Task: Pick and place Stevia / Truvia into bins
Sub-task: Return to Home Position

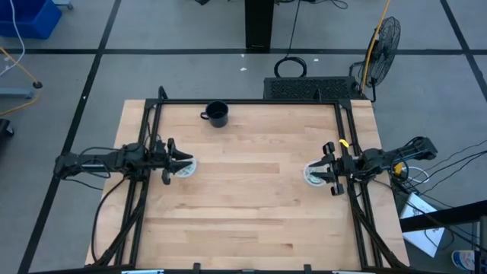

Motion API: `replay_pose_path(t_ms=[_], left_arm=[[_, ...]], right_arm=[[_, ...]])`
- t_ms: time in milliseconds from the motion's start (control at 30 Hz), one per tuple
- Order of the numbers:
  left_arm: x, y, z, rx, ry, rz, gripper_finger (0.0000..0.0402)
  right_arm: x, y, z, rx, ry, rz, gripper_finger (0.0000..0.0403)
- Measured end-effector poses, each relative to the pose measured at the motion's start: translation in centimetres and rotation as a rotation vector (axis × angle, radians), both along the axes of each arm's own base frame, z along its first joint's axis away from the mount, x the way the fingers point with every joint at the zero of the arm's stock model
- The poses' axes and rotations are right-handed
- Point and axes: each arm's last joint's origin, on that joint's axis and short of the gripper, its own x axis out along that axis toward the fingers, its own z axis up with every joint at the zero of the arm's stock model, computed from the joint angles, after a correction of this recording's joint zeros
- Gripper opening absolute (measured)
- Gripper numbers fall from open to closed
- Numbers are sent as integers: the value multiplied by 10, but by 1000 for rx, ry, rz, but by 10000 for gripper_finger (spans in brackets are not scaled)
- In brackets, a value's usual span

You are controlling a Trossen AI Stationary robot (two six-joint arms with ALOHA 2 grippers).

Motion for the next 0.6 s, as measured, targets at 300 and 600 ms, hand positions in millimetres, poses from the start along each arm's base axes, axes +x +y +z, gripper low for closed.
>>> replay_pose_path(t_ms=[300, 600], left_arm=[[0, 0, 0, -4, 3, 0, 132], [0, 0, 0, -4, 2, 0, 132]], right_arm=[[0, 0, 0, 0, 0, 0, 105], [0, 0, 0, 0, 0, 0, 105]])
